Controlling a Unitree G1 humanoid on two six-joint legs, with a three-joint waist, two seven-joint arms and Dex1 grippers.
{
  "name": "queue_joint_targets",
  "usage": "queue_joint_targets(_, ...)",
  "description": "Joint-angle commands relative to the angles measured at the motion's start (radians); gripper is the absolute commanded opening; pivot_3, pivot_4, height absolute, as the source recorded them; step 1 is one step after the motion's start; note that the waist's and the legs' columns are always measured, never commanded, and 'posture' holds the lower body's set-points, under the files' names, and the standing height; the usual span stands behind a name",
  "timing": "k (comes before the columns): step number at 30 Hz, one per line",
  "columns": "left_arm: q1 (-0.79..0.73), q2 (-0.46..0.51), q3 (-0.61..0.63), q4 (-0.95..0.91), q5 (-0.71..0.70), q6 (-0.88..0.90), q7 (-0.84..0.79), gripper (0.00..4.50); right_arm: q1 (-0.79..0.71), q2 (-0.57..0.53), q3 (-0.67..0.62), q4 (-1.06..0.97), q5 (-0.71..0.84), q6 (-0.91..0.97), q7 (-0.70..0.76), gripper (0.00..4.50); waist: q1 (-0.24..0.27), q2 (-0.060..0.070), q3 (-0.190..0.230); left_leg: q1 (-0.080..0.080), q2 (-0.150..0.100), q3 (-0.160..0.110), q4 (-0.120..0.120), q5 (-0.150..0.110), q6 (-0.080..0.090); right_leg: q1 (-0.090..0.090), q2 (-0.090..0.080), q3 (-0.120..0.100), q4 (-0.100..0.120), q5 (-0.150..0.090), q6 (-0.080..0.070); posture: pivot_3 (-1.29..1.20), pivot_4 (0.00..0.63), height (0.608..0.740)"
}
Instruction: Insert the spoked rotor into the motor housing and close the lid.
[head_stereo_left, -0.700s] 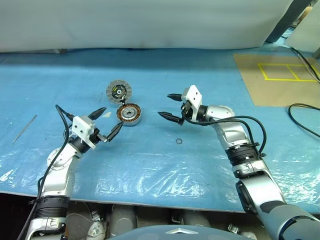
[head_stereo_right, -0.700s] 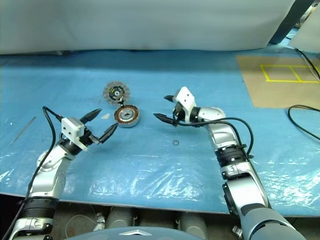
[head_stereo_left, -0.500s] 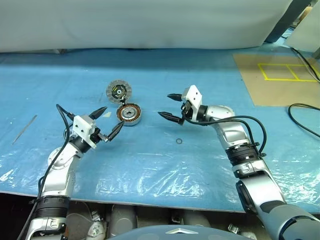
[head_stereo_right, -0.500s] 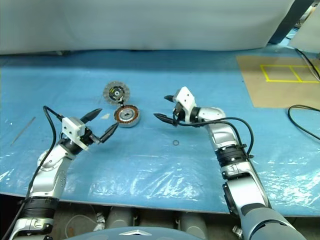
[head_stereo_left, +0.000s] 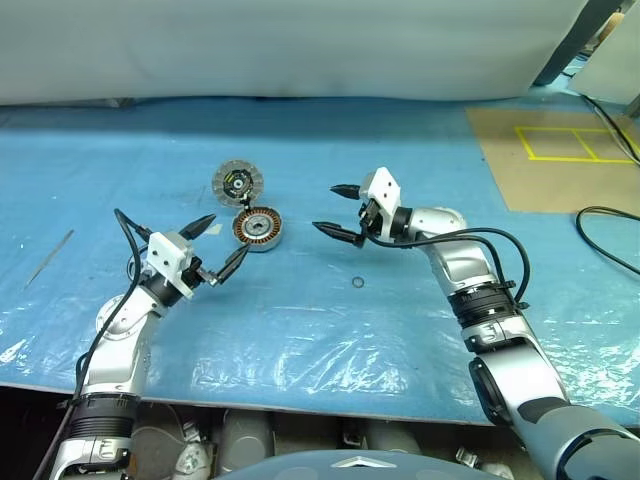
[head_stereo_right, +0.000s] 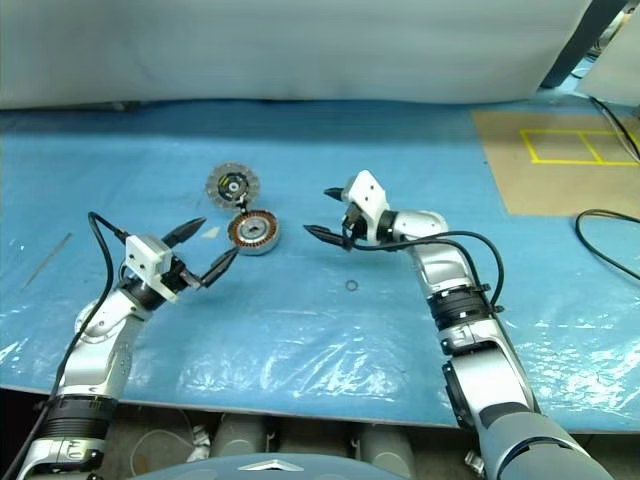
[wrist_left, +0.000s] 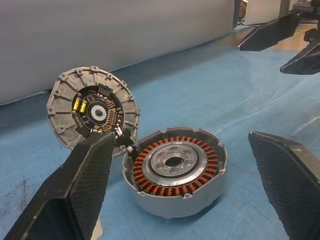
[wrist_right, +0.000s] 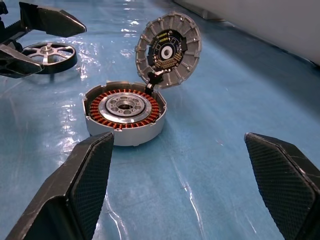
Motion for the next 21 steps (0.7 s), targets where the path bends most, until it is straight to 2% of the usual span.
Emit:
queue_joint_targets(1, 0.007, 0.012, 0.021, -0.042, -0.004, -0.006, 0.005, 4.49, -0.027, 0.004, -0.007, -0.021, 0.014, -0.003, 0.003, 4.36, 0.0, 0.0, 0.0, 0.0, 0.0, 0.0, 0.0, 0.0, 0.0, 0.0, 0.0, 0.0, 0.0, 0.0, 0.0, 0.0, 0.15, 0.74)
queue_joint_targets(13, 0.025, 0.03, 0.031, -0.058, -0.005, 0.001, 0.004, 4.49, -0.049, 0.028, 0.024, -0.01, 0.003, -0.003, 0.023, 4.36, 0.0, 0.0, 0.0, 0.0, 0.0, 0.0, 0.0, 0.0, 0.0, 0.0, 0.0, 0.0, 0.0, 0.0, 0.0, 0.0, 0.15, 0.74)
queue_joint_targets(21, 0.062, 0.036, 0.04, -0.102, 0.002, 0.015, 0.02, 4.49, -0.132, 0.103, 0.133, 0.069, -0.046, -0.025, 0.086, 4.36, -0.007, 0.0, 0.0, 0.0, 0.001, 0.0, 0.001, 0.0, 0.0, 0.0, 0.0, 0.0, 0.001, 0.0, -0.001, 0.0, 0.15, 0.74)
